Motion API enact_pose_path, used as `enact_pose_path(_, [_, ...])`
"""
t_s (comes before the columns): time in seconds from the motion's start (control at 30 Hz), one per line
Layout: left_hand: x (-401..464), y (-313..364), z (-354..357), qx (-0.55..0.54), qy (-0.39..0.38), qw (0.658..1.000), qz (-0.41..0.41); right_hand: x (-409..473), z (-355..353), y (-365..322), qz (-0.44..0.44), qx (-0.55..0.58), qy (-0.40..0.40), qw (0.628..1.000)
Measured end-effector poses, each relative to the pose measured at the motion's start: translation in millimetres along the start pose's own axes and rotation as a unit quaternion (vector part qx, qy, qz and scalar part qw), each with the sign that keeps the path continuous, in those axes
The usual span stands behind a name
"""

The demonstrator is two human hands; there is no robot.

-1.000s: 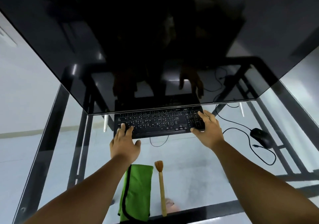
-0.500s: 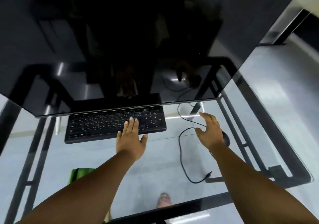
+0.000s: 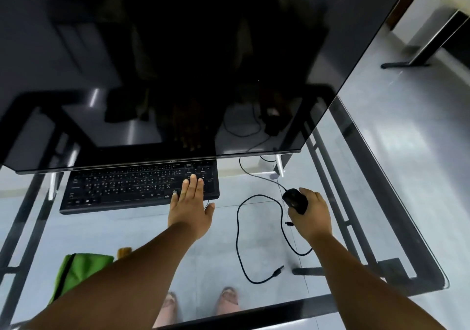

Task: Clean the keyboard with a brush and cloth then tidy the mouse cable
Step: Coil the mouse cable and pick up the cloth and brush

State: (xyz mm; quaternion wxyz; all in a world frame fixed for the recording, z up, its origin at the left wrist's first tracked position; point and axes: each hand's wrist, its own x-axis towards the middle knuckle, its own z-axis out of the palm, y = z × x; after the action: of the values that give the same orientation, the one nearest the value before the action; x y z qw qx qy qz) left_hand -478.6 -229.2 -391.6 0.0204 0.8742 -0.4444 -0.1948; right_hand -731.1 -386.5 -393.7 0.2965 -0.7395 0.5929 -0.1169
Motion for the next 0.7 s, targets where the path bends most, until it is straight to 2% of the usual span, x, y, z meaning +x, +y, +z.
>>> enact_pose_path(0.13, [7, -7, -2, -0.006, 0.010, 1.000, -0.013, 15, 9, -29, 0.016, 0.108, 0.023, 0.994])
enact_pose_path(0.23, [11, -11, -6, -0.012, 0.010, 1.000, -0.017, 29, 20, -53, 0.024, 0.134, 0.025, 0.990])
enact_pose_path(0.7, [10, -39, -9, 0.000, -0.011, 1.000, 0.004, 56, 54, -104, 0.080, 0.064, 0.058, 0.993])
